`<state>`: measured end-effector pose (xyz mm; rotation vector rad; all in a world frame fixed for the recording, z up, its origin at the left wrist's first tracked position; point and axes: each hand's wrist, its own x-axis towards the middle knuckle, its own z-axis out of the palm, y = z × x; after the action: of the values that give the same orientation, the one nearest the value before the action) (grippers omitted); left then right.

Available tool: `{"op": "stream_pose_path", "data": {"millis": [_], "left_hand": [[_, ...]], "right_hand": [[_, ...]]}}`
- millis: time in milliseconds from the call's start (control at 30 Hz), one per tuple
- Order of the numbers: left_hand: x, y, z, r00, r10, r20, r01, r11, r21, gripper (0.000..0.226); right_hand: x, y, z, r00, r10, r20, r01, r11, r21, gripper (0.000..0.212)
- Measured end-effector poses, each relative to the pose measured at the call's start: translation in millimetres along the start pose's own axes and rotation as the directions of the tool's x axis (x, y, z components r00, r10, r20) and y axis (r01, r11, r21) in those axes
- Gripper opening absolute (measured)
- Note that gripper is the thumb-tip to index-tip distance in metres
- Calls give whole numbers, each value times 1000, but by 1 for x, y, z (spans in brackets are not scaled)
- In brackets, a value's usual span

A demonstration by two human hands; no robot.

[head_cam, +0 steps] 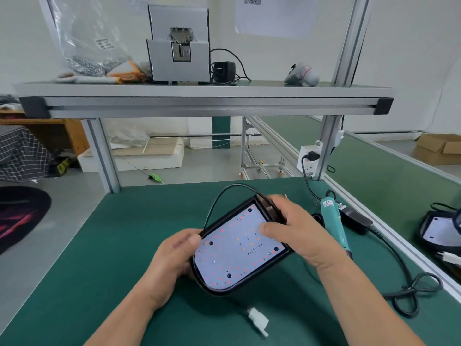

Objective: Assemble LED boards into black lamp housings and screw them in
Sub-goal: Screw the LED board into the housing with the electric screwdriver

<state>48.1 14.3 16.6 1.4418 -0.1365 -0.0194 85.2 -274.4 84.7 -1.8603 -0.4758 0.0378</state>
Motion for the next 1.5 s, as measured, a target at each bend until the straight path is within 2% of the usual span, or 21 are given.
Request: {"op": "stream_pose_path", "data": {"millis": [100,167,333,500,700,900,967,1033,1133,1200,1300,1367,1433,1500], "left_hand": [[12,2,-9,976,-19,-218,-25,980,-197,53],[17,1,-15,959,-25,-284,-42,972,-230,54],[18,-7,-17,970,15,-244,-45,992,-117,57],[19,-11,-20,974,26,-223,-54,991,-120,51],[25,-19,-27,977,14,-212,-41,991,-124,43],[35,-29,-38,978,3,-208,-29,992,-123,43],[40,-31,-38,978,-20,-206,-9,991,-135,42],[47,-31,-39,977,-58,-206,27,988,-153,40],[56,-31,-43,967,-122,-223,87,983,-163,39],[61,-33,-46,962,-140,-234,109,984,-140,40],[67,-34,-48,968,-157,-197,140,986,-94,38],[65,-39,-55,976,-160,-148,160,987,-17,40],[63,-41,-63,985,-99,-144,112,990,85,41],[64,-36,-57,983,-60,-174,71,996,59,38]], "right_hand": [[-10,-6,-13,997,-49,-53,49,999,3,40],[-20,-9,-28,989,-83,-119,85,996,15,44],[-55,-22,-82,934,-190,-304,199,980,-1,48],[-87,-35,-136,831,-231,-506,263,965,-8,51],[-125,-54,-192,633,-281,-721,306,947,-101,39],[-164,-46,-275,362,-279,-890,260,946,-191,25],[-175,-32,-307,263,-224,-938,247,956,-159,22],[-186,-10,-341,162,-132,-978,244,966,-90,34],[-207,25,-387,91,5,-996,220,975,25,47],[-216,41,-396,16,72,-997,169,983,74,45],[-218,46,-384,-133,129,-983,129,985,112,39],[-217,43,-369,-163,118,-980,49,993,111,48],[-218,46,-361,-142,110,-984,-52,992,119,59],[-218,51,-355,-113,114,-987,-155,979,131,72]]}}
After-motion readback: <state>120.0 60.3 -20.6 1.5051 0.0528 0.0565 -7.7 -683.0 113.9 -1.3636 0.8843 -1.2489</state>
